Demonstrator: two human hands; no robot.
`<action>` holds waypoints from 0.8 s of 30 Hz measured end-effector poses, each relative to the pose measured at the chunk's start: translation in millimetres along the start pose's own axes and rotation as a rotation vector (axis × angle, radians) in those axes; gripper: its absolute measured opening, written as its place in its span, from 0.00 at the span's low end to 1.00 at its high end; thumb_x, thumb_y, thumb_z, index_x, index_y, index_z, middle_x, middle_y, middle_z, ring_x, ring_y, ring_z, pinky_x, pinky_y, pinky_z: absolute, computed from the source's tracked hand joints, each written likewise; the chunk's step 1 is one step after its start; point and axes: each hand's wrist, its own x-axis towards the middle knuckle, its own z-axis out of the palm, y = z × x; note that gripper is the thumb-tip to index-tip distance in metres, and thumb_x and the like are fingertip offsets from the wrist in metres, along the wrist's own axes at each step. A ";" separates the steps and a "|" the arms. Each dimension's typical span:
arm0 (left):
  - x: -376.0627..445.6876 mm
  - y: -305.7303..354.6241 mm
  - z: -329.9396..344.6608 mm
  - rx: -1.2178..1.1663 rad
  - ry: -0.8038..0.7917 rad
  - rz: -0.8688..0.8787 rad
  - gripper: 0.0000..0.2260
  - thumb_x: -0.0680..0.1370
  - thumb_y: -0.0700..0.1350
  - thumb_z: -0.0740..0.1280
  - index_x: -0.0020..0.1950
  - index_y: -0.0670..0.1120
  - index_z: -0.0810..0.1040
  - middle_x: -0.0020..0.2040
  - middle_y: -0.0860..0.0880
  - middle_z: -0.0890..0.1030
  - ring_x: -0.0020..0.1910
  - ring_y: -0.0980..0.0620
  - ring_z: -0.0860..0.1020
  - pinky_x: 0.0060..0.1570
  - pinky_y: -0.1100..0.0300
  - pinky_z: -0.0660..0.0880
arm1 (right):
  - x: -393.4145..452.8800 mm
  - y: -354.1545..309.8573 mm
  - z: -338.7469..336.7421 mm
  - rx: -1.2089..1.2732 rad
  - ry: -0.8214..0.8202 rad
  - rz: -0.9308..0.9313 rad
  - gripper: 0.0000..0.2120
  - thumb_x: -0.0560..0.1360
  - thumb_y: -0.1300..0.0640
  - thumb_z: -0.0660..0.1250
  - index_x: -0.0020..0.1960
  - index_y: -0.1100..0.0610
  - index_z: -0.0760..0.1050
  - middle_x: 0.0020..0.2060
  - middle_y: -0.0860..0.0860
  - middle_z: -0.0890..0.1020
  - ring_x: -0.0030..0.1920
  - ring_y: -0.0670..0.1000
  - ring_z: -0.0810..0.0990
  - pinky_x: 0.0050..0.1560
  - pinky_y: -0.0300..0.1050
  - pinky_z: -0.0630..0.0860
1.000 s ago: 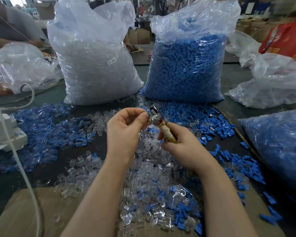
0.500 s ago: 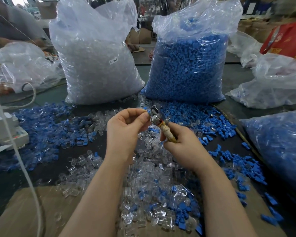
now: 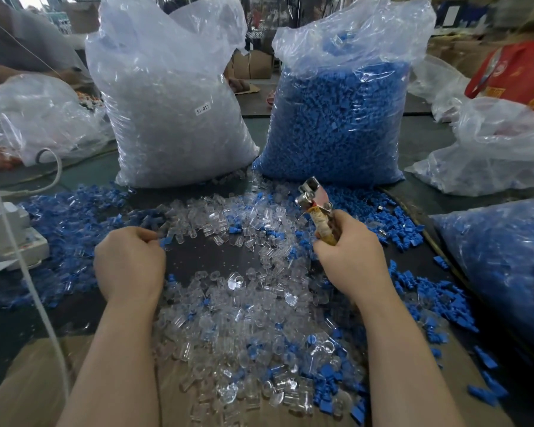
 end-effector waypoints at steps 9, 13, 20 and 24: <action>-1.3 -2.0 5.1 0.251 -0.184 -0.009 0.10 0.77 0.36 0.66 0.56 0.36 0.82 0.54 0.33 0.79 0.52 0.33 0.77 0.42 0.49 0.71 | 0.7 7.8 -5.6 -0.169 0.098 0.102 0.06 0.75 0.53 0.65 0.40 0.51 0.69 0.32 0.47 0.75 0.32 0.48 0.72 0.29 0.43 0.61; -5.1 8.9 2.1 0.422 -0.180 0.079 0.15 0.79 0.43 0.66 0.64 0.40 0.78 0.60 0.36 0.77 0.58 0.34 0.74 0.53 0.47 0.72 | 0.1 8.7 -5.5 -0.270 0.052 0.163 0.08 0.76 0.51 0.64 0.40 0.52 0.69 0.33 0.48 0.75 0.32 0.48 0.70 0.28 0.42 0.60; -35.7 51.8 12.8 -0.095 -0.487 0.335 0.14 0.78 0.47 0.70 0.64 0.53 0.79 0.58 0.53 0.82 0.47 0.59 0.76 0.52 0.61 0.72 | -0.7 6.2 -3.0 -0.324 -0.065 0.160 0.08 0.75 0.51 0.65 0.41 0.51 0.68 0.35 0.48 0.74 0.33 0.48 0.70 0.30 0.44 0.61; -60.4 67.6 28.2 -0.109 -0.753 0.593 0.22 0.77 0.54 0.68 0.71 0.58 0.70 0.68 0.56 0.71 0.57 0.62 0.72 0.61 0.63 0.65 | -1.4 3.0 -0.5 -0.333 -0.122 0.109 0.06 0.73 0.50 0.65 0.43 0.50 0.69 0.34 0.47 0.73 0.37 0.55 0.72 0.34 0.46 0.65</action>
